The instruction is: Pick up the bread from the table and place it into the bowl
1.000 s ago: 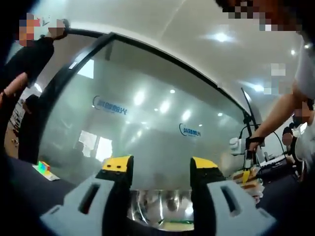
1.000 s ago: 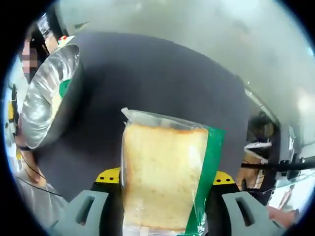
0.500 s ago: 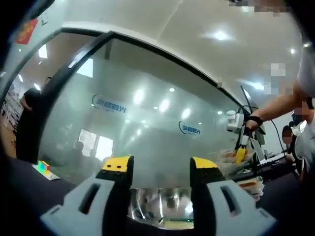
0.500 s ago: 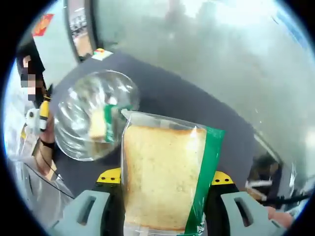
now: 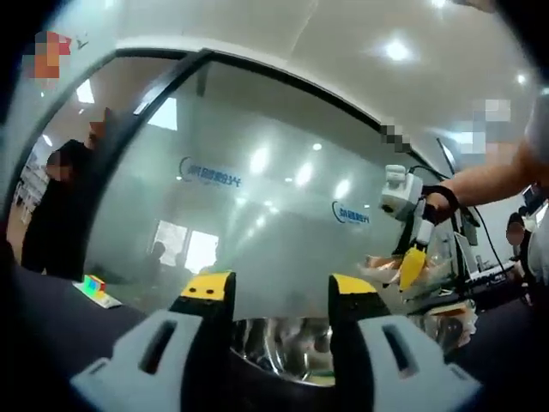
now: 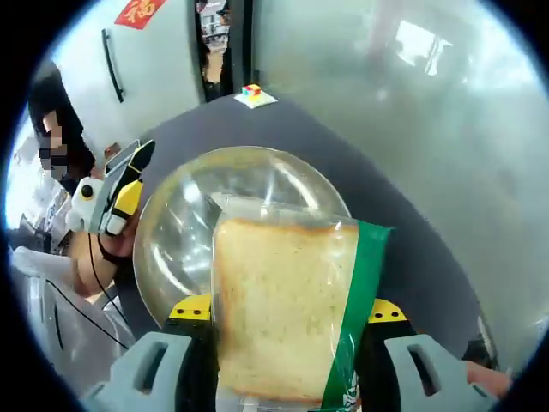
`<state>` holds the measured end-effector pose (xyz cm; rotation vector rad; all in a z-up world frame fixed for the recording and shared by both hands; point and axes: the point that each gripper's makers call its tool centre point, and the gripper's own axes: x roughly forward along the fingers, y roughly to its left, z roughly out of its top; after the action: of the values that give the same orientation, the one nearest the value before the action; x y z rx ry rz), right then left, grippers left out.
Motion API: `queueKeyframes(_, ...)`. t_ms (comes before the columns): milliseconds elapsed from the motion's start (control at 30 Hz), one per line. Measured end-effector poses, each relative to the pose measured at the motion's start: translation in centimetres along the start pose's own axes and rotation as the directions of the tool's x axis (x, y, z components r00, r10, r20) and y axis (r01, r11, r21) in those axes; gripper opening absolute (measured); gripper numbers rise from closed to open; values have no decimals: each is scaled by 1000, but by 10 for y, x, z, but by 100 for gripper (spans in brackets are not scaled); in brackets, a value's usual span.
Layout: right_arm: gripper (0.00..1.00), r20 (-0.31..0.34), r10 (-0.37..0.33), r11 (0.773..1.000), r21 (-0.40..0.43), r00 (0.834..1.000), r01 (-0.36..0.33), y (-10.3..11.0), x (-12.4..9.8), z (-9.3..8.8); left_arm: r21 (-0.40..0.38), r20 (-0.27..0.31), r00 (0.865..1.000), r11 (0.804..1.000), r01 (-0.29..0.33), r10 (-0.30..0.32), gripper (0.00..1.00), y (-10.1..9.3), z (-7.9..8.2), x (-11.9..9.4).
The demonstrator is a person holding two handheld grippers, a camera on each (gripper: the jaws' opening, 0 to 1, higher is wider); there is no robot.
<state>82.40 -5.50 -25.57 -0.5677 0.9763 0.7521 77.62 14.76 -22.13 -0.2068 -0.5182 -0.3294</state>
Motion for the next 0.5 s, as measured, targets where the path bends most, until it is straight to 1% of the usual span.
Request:
queueKeyframes(100, 57, -21, 40, 999, -32, 999, -40, 17, 13, 7, -19, 4, 1000, 1000, -4, 5, 36, 2, 0, 0)
queueKeyframes(167, 57, -1, 56, 998, -35, 998, -56, 25, 22, 18, -26, 8, 1000, 1000, -3, 3, 36, 2, 0, 0)
queueKeyframes(267, 57, -1, 72, 997, -25, 997, -72, 34, 35, 25, -28, 2, 1000, 999, -17, 17, 36, 6, 0, -1)
queueKeyframes(333, 57, -19, 77, 997, -20, 997, -77, 37, 44, 23, -52, 19, 1000, 998, -24, 25, 35, 9, 4, -2)
queueKeyframes(367, 57, -34, 84, 996, -18, 996, -84, 40, 52, 19, -65, 38, 999, 998, -22, 25, 35, 10, 7, -3)
queueKeyframes(400, 57, -41, 87, 996, -14, 995, -88, 40, 58, 18, -69, 45, 999, 997, -20, 23, 35, 10, 9, -3)
queueKeyframes(467, 57, -93, 77, 997, 11, 993, -76, 41, 73, 9, -67, 47, 999, 998, -17, 21, 34, 7, 10, -3)
queueKeyframes(500, 57, -95, 73, 997, 12, 993, -72, 41, 83, 8, -66, 42, 999, 998, -18, 21, 34, 7, 9, -3)
